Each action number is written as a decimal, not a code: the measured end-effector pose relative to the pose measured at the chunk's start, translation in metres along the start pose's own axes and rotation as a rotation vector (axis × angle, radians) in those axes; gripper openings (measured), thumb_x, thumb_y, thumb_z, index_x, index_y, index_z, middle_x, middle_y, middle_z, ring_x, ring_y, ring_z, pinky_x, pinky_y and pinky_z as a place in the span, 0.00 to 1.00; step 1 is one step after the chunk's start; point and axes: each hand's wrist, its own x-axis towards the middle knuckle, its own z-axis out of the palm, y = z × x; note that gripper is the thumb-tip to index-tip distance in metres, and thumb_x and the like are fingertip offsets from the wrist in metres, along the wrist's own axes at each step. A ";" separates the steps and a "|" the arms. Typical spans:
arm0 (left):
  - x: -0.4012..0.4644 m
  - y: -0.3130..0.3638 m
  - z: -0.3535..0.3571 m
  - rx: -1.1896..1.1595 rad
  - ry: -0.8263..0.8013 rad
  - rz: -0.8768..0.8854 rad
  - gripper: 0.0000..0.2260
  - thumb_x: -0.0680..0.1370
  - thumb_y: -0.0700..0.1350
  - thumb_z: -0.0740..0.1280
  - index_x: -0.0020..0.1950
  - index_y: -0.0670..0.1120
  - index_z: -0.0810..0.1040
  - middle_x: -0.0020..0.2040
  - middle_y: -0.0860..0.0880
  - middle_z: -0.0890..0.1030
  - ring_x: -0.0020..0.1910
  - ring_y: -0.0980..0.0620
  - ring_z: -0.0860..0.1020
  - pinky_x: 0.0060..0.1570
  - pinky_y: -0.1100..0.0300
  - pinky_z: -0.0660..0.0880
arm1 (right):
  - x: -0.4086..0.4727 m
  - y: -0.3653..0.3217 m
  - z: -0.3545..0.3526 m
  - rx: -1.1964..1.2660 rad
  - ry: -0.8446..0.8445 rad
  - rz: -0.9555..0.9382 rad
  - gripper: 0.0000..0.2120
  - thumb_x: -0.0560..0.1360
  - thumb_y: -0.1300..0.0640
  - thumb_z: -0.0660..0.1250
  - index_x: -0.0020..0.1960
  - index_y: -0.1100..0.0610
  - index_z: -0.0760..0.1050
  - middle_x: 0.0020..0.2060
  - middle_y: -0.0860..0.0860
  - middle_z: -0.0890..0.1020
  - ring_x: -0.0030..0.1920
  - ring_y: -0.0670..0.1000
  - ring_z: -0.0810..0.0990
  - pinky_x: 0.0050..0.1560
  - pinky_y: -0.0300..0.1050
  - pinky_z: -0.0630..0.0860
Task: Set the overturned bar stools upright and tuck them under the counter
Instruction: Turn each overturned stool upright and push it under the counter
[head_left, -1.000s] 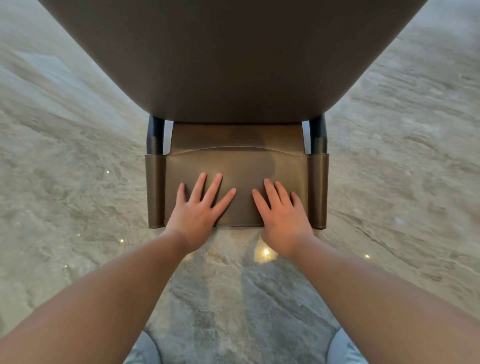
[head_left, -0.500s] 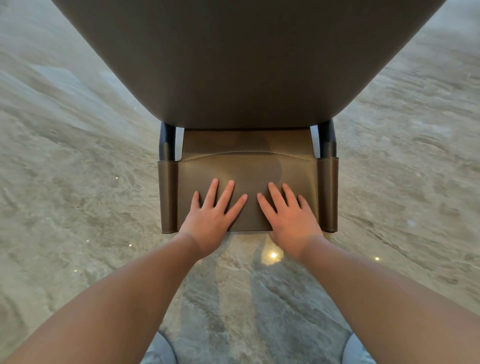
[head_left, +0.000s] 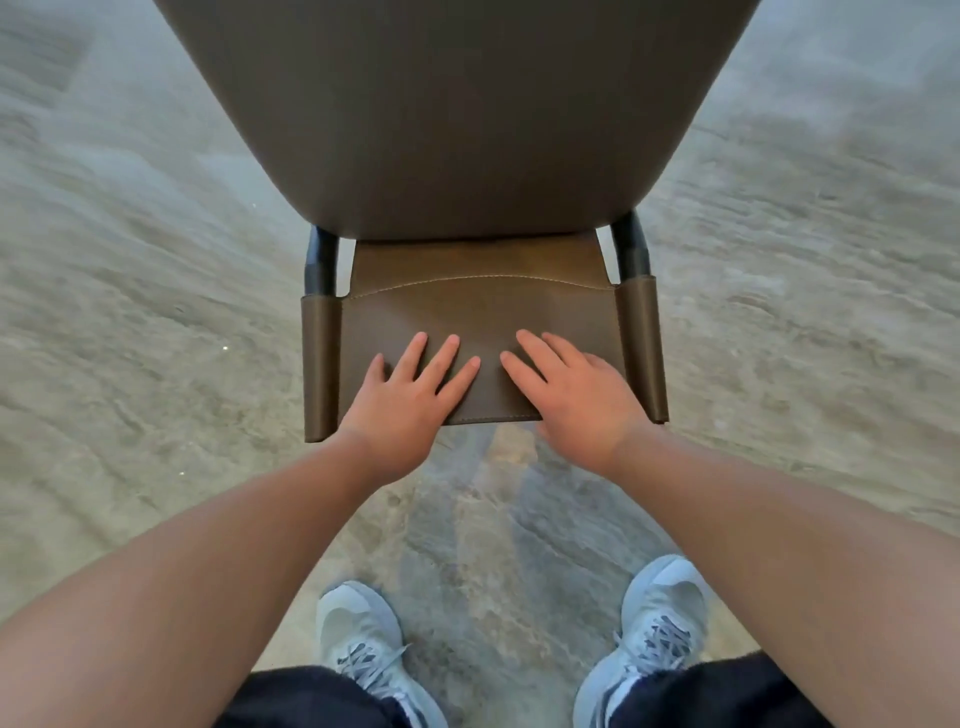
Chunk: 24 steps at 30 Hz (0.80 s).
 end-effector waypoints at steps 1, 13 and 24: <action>-0.008 -0.005 -0.022 0.006 -0.003 -0.003 0.41 0.80 0.43 0.59 0.76 0.54 0.27 0.80 0.47 0.36 0.79 0.38 0.40 0.73 0.37 0.56 | -0.003 0.000 -0.024 0.003 0.018 -0.004 0.35 0.79 0.53 0.62 0.80 0.53 0.48 0.79 0.55 0.52 0.77 0.58 0.55 0.71 0.52 0.63; -0.055 -0.078 -0.286 0.043 0.066 -0.122 0.39 0.80 0.38 0.58 0.78 0.54 0.32 0.81 0.48 0.37 0.80 0.41 0.42 0.74 0.40 0.56 | -0.006 0.030 -0.294 0.019 0.219 -0.054 0.29 0.76 0.62 0.64 0.76 0.57 0.63 0.72 0.57 0.68 0.68 0.59 0.69 0.49 0.51 0.75; -0.036 -0.186 -0.464 0.050 0.560 0.058 0.36 0.70 0.31 0.55 0.79 0.46 0.61 0.77 0.37 0.64 0.73 0.34 0.67 0.64 0.36 0.71 | 0.046 0.088 -0.480 -0.115 0.519 -0.070 0.27 0.67 0.70 0.69 0.66 0.64 0.75 0.60 0.63 0.79 0.56 0.64 0.79 0.46 0.55 0.79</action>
